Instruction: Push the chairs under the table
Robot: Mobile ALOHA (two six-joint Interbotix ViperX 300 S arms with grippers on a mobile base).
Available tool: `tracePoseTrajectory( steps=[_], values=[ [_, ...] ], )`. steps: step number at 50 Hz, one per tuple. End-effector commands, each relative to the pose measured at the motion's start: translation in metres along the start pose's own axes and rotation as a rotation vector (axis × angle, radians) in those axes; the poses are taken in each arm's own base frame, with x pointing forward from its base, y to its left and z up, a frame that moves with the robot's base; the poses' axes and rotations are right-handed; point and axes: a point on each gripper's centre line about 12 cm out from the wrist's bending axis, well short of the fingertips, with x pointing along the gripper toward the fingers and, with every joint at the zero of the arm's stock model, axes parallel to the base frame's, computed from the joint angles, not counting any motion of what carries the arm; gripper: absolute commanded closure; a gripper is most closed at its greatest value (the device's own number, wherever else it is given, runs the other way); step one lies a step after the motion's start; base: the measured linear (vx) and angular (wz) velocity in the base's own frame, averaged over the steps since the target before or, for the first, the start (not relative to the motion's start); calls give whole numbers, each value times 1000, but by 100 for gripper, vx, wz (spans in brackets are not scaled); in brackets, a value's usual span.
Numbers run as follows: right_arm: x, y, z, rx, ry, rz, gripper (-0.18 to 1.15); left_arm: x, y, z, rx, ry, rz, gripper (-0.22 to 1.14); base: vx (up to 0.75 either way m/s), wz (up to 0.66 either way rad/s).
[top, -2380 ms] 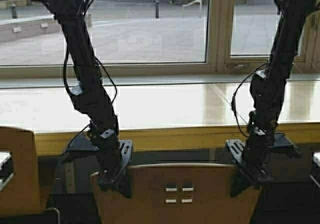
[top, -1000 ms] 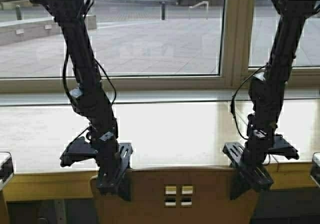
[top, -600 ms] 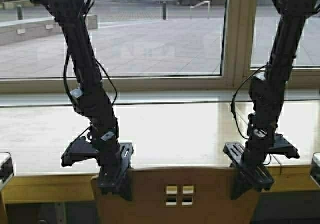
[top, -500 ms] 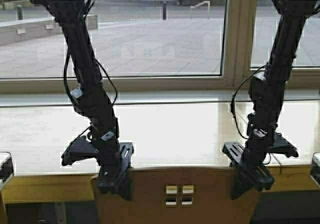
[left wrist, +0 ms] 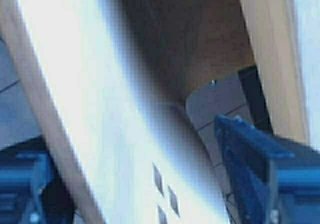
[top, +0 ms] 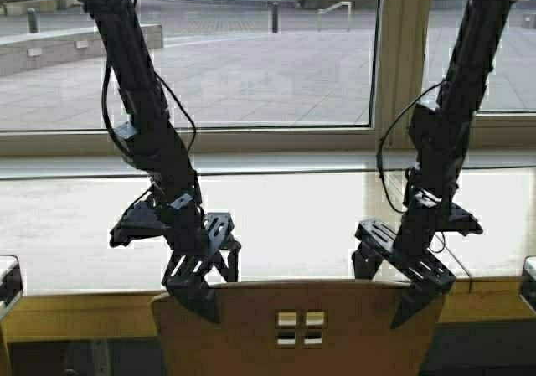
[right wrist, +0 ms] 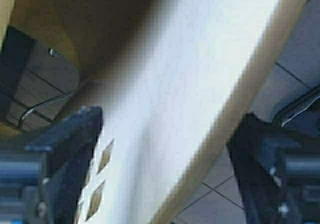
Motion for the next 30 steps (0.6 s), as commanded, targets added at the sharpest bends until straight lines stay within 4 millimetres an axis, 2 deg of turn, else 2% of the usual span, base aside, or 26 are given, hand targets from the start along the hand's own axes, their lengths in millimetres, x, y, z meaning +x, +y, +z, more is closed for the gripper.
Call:
tracePoseTrajectory(
  steps=[1,7,16,22,30],
  values=[
    [-40,21,4,-9,-39,72,-4,-40,-28,-9,6,19,-83,-8,0,0],
    [-66,28,3,-14,-59,109,-4,-71,-37,-12,11,24,-126,-8,0,0],
    [-112,42,2,-39,-116,184,-4,-113,-39,-3,63,-1,-177,-8,0,0],
    [-146,49,5,-99,-182,234,-4,-143,-39,10,183,-35,-211,-8,0,0],
    [-196,60,6,-289,-300,286,-4,-191,-34,30,432,-110,-260,-8,-1,3]
  ],
)
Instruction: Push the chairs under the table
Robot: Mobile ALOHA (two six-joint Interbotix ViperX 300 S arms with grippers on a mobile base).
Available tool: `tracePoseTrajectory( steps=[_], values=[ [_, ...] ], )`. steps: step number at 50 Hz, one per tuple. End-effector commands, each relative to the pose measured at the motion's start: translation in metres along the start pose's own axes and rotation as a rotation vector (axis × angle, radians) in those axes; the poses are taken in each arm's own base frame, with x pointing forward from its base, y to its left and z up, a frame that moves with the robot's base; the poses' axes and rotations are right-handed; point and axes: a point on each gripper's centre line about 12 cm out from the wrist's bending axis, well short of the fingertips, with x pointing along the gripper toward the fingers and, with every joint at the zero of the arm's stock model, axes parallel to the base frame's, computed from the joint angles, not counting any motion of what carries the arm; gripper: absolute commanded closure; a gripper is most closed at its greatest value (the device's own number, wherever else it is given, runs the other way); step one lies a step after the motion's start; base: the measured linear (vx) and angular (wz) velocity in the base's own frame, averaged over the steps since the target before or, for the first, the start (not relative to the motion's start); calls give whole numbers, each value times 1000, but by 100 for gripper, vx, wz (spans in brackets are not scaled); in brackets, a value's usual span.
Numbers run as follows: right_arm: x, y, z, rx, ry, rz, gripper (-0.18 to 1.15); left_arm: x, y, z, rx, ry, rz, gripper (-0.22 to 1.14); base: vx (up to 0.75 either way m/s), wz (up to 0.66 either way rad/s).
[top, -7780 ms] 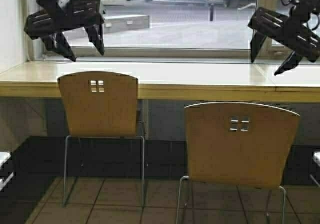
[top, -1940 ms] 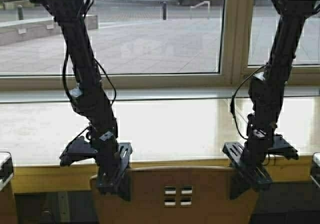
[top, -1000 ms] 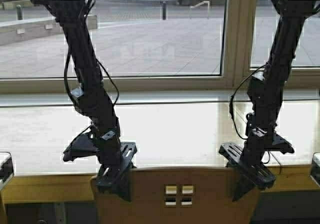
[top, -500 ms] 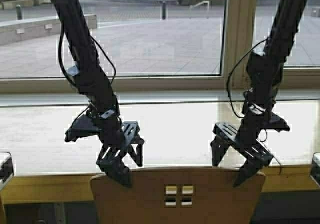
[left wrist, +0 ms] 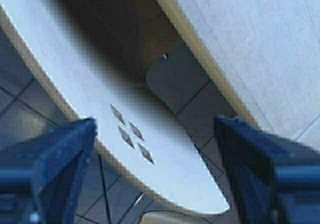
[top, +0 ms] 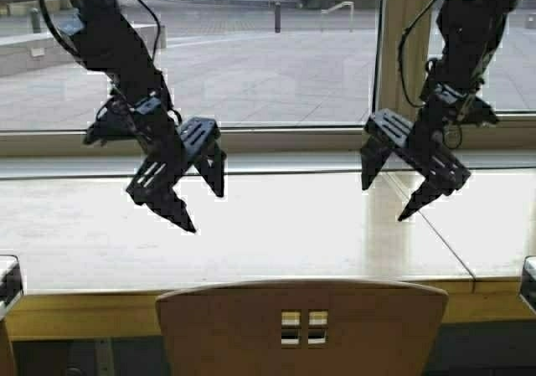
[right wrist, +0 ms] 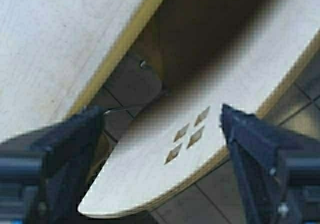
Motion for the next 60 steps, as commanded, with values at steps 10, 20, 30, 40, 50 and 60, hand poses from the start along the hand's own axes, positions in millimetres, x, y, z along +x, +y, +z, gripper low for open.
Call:
tracePoseTrajectory(
  steps=[10,20,30,40,50,60],
  values=[
    [-121,41,36,-389,-307,156,-4,-123,-15,40,549,-194,-163,-7,-1,12],
    [-187,24,52,-598,-494,133,-4,-186,-22,41,829,-301,-236,-7,-1,27],
    [-237,31,53,-656,-691,202,-4,-225,-16,34,1050,-389,-250,-7,-1,43],
    [-248,26,49,-653,-771,234,-4,-227,-4,34,1109,-453,-235,-7,-4,61],
    [-239,24,49,-645,-749,222,-4,-227,-8,37,1101,-476,-242,-7,-10,56],
    [-234,20,47,-631,-731,216,-4,-228,-9,36,1075,-474,-252,-7,-15,44]
  ],
)
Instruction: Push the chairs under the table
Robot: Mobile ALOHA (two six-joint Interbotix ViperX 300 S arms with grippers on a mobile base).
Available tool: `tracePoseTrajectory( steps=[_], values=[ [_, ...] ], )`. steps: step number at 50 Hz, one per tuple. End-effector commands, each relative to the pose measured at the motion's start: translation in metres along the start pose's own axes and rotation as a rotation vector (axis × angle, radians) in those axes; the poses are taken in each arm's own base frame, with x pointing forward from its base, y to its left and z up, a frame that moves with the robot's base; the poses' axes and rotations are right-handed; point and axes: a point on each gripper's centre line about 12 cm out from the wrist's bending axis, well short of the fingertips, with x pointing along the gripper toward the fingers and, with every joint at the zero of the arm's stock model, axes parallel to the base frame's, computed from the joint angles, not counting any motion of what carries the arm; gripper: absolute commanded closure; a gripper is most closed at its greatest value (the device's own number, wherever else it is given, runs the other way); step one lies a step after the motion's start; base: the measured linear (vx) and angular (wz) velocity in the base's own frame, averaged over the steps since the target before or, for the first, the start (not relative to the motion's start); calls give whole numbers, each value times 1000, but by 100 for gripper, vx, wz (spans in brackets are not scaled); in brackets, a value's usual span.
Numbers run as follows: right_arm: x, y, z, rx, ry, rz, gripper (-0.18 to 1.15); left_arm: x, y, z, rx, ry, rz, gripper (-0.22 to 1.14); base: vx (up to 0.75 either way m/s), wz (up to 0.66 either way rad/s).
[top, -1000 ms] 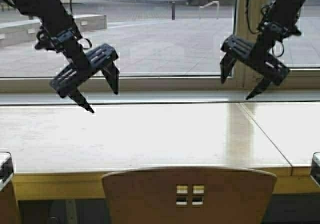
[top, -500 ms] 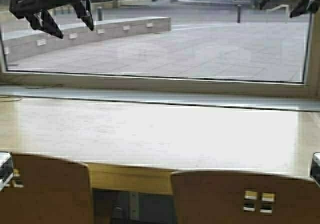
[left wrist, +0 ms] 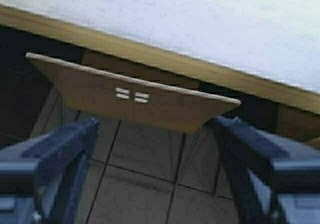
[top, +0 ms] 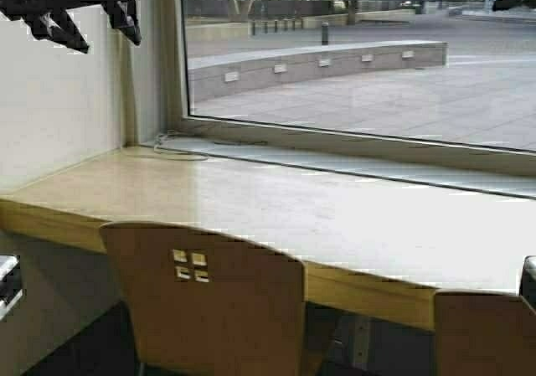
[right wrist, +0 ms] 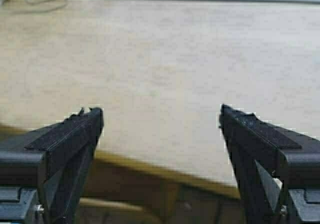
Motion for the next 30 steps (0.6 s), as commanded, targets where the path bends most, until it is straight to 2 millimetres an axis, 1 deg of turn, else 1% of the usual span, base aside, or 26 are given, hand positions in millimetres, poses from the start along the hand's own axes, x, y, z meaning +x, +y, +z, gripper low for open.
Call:
tracePoseTrajectory(
  steps=[1,8,17,25,30],
  values=[
    [-1,0,4,18,-17,-1,-4,-2,-2,8,-12,-27,-5,-7,-18,36],
    [3,3,1,16,-4,6,-4,-1,-2,5,-21,-16,-4,-7,-19,30],
    [3,13,-1,1,2,35,-4,2,-1,1,-23,1,-1,-7,-23,23],
    [3,17,-2,-5,4,45,-4,5,-1,3,-35,-3,0,-7,-33,22],
    [5,18,0,-5,1,46,-4,11,1,-4,-35,26,6,-7,-38,17]
  ],
)
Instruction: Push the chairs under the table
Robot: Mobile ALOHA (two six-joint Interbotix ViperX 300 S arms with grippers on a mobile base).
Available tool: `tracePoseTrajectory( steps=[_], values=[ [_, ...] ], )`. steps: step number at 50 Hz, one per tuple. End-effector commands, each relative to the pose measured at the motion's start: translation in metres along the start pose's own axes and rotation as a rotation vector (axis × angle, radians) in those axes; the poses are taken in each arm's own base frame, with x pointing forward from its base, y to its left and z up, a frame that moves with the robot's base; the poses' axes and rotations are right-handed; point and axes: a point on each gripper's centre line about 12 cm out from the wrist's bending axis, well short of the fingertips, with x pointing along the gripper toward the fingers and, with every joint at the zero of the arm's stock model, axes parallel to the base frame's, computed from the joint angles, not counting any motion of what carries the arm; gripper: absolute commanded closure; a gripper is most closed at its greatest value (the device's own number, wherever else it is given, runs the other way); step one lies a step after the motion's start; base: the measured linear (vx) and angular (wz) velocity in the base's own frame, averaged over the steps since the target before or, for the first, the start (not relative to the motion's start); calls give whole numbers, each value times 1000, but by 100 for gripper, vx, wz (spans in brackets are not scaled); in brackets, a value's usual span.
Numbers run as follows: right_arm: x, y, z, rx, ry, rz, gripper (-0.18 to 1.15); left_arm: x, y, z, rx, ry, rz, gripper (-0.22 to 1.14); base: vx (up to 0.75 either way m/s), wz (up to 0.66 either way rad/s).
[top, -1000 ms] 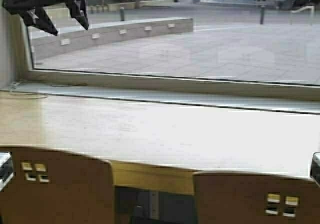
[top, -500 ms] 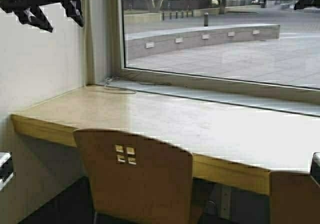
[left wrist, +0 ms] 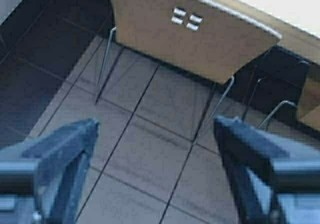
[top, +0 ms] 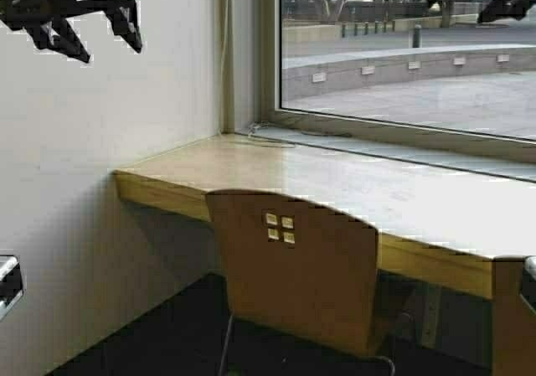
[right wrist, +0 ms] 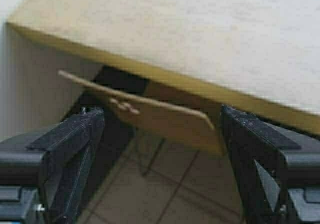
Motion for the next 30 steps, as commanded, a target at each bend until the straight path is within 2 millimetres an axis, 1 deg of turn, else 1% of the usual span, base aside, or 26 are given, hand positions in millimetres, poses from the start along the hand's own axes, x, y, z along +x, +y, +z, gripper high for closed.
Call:
tracePoseTrajectory(
  steps=[1,9,16,21,30],
  values=[
    [1,3,14,0,-41,8,-4,5,-1,1,-2,2,1,-7,-40,14],
    [5,4,18,0,-44,8,-4,13,-1,1,-1,20,4,-7,-42,13],
    [9,5,20,0,-48,8,-4,18,1,-3,-7,40,9,-7,-43,10],
    [14,4,15,2,-24,3,-4,20,0,2,-13,32,7,-7,-40,5],
    [20,3,13,2,-13,-1,-4,20,-1,7,-19,17,6,-7,-38,6]
  ],
)
